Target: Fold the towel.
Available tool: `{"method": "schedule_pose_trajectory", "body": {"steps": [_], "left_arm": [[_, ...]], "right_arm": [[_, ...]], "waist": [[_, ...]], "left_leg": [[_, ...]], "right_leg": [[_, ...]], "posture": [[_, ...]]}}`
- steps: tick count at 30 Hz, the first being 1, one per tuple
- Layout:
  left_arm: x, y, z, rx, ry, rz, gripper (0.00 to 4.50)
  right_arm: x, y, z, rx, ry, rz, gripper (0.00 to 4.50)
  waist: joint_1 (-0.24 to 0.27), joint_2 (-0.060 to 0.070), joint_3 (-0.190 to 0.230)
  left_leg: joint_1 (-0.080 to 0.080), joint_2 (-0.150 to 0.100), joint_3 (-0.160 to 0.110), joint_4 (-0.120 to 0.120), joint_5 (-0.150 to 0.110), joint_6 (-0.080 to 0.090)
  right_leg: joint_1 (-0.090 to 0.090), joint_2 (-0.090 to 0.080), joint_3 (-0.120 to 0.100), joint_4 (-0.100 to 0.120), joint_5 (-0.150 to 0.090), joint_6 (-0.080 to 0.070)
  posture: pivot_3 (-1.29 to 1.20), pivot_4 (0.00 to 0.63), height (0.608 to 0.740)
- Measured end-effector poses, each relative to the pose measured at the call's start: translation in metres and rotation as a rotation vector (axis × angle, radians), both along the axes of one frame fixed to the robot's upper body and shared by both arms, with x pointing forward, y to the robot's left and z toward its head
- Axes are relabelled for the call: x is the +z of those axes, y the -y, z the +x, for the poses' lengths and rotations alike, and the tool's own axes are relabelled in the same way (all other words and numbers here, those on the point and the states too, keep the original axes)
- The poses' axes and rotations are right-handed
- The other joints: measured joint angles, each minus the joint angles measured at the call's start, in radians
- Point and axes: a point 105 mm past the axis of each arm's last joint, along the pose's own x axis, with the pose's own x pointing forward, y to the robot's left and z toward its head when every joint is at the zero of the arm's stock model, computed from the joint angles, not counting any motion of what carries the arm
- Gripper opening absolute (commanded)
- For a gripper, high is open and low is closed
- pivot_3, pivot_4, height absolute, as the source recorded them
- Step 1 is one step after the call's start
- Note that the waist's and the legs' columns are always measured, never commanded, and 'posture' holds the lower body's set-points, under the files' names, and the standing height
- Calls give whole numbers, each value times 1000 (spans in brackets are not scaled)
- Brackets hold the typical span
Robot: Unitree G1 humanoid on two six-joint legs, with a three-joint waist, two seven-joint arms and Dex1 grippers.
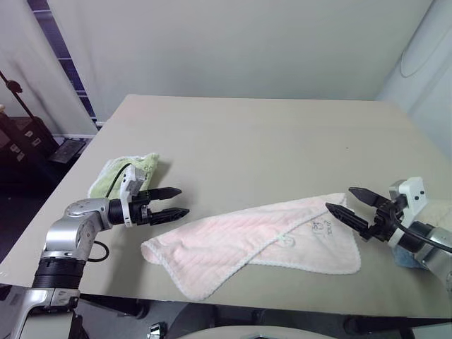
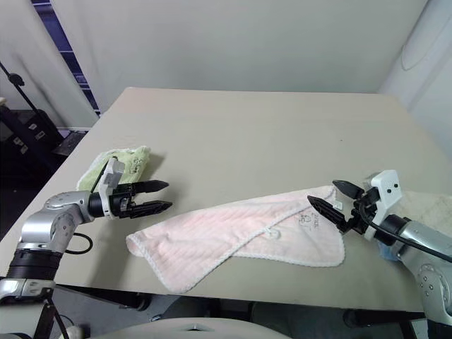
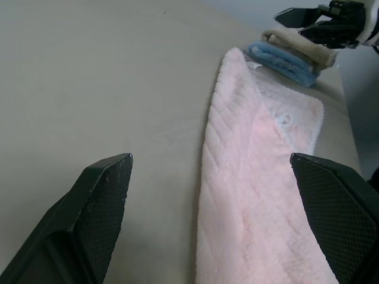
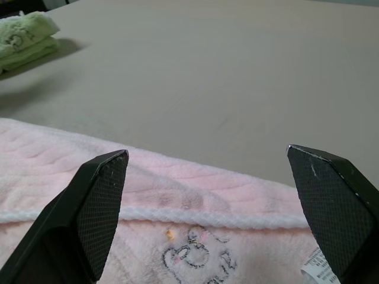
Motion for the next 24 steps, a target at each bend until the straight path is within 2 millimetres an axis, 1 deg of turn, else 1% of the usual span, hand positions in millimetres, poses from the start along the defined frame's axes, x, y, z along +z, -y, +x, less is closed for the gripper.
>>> {"method": "schedule_pose_trajectory", "body": {"steps": [5,10,11,15,18,21,24], "left_arm": [[0,5,-1,-14,-3,-3,4500],[-1,7,2,-16,-1,-4,4500],[0,6,3,-17,2,-4,4500],[4,5,6,-27,20,8,4500],[3,7,9,-32,24,13,4500],[1,14,9,-55,20,16,4500],[4,19,14,-75,30,22,4500]], "right_arm": [[-5,-4,1,15,-16,-6,4470],[-5,0,3,-23,-16,-19,4470],[-5,1,4,-35,-19,-29,4470],[-12,14,5,-88,-66,-163,4470],[-21,22,10,-128,-104,-179,4470],[-27,33,19,-175,-112,-219,4470],[-32,43,35,-193,-55,-340,4470]], "waist": [[0,1,0],[1,0,0],[1,0,0],[1,0,0],[0,0,0],[0,0,0],[0,0,0]], "left_leg": [[0,0,0,0,0,0],[0,0,0,0,0,0],[0,0,0,0,0,0],[0,0,0,0,0,0],[0,0,0,0,0,0],[0,0,0,0,0,0],[0,0,0,0,1,-1]], "right_leg": [[0,0,0,-1,0,0],[-1,0,0,-1,0,0],[0,0,0,-1,0,0],[-1,0,0,-1,0,0],[-1,0,0,-1,0,0],[-1,0,0,-1,0,0],[-1,0,0,-1,0,0]], "posture": [[0,0,731],[0,0,731],[0,0,731],[0,0,731],[0,0,731],[0,0,731],[0,0,731]]}}
